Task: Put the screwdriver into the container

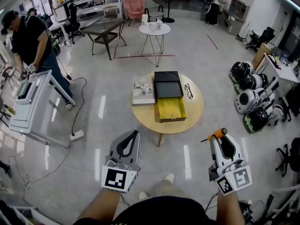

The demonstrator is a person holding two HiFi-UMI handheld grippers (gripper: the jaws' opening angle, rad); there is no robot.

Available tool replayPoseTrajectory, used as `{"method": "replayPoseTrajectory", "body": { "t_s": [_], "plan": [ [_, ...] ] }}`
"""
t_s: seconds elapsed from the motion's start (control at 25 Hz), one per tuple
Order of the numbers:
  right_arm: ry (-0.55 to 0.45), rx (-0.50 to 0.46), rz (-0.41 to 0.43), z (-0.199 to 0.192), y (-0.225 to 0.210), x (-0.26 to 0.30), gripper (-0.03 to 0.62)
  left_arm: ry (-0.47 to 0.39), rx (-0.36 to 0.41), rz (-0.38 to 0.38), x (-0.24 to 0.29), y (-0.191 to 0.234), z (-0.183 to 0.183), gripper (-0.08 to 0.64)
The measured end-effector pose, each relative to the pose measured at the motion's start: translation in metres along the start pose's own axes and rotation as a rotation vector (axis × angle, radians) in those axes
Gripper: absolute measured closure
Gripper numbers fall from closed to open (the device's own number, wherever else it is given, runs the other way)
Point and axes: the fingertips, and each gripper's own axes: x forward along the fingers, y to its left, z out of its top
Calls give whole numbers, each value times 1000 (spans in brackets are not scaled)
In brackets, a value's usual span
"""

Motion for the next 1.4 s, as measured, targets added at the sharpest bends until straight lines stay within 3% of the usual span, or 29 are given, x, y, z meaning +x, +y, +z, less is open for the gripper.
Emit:
{"method": "replayPoseTrajectory", "body": {
  "t_s": [0.92, 1.4],
  "plan": [
    [-16, 31, 68, 3, -57, 39, 471, 2, 23, 62, 63, -4, 12, 543],
    [-19, 31, 121, 2, -110, 54, 472, 5, 57, 99, 111, -31, 21, 543]
  ]
}}
